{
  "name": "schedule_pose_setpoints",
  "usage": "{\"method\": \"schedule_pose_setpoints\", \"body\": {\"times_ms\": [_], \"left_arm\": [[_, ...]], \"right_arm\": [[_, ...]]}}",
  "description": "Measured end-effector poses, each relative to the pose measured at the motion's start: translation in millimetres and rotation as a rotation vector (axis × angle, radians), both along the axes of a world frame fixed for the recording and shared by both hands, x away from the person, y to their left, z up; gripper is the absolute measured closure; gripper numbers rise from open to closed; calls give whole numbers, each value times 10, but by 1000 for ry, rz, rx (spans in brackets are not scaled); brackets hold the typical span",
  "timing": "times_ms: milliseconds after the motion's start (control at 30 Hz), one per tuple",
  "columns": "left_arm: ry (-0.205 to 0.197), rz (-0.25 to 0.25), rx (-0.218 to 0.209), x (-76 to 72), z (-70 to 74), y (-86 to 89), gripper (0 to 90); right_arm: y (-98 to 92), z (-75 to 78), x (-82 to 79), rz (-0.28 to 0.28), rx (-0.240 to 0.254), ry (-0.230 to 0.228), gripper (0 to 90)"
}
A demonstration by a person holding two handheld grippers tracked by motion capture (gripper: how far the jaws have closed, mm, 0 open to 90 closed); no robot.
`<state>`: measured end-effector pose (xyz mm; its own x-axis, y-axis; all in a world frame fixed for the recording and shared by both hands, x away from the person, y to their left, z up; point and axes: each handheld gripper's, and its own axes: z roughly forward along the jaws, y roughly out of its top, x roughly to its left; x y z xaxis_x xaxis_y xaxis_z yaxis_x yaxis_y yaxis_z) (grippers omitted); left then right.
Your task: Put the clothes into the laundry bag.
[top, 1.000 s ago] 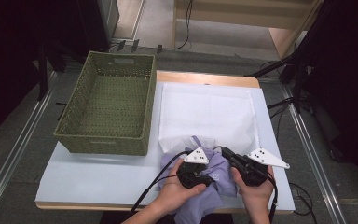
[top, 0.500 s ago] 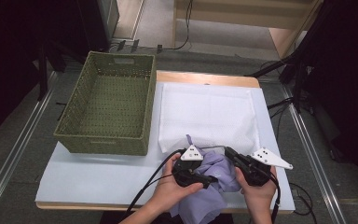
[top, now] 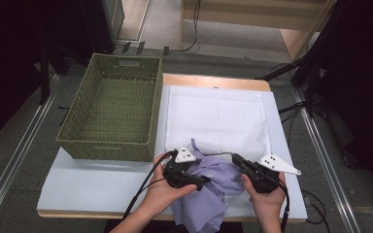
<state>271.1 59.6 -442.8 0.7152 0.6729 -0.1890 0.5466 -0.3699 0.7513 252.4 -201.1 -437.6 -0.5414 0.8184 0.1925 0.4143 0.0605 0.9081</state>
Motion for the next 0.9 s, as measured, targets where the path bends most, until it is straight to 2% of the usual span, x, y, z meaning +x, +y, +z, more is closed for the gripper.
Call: {"method": "schedule_pose_setpoints", "body": {"times_ms": [67,100,167,200,233,333,467,500,533,567,633,700,800,900], "left_arm": [[-6,6,-32,-58,54,-1,210],[-28,4,-34,-92,85,4,210],[-91,20,15,-167,155,26,207],[-113,39,44,-183,177,36,150],[-122,54,51,-183,186,46,99],[-86,71,68,-101,141,53,40],[51,43,62,66,-15,-33,14],[69,32,60,83,-43,-59,16],[73,25,50,88,-62,-84,37],[74,17,48,88,-68,-103,111],[90,-13,3,100,-78,-136,334],[88,-45,-9,93,-58,-188,551],[70,-131,-22,58,-13,-282,673],[57,-259,-44,-16,15,-424,707]], "right_arm": [[-10,7,-6,-3,-5,-5,895],[-27,5,-6,-7,0,-4,896],[-65,-2,-1,-14,8,3,896],[-81,-7,3,-15,10,4,895],[-89,-10,5,-14,12,5,895],[-73,-8,9,-13,17,10,895],[-31,-1,12,-3,8,5,895],[-23,-1,9,1,5,7,895],[-14,-2,5,1,6,10,895],[-11,-5,4,2,4,10,895],[-11,-9,4,4,4,13,894],[-11,-10,4,7,9,14,895],[-19,12,-3,8,26,5,895],[-40,48,-8,7,48,0,895]]}}
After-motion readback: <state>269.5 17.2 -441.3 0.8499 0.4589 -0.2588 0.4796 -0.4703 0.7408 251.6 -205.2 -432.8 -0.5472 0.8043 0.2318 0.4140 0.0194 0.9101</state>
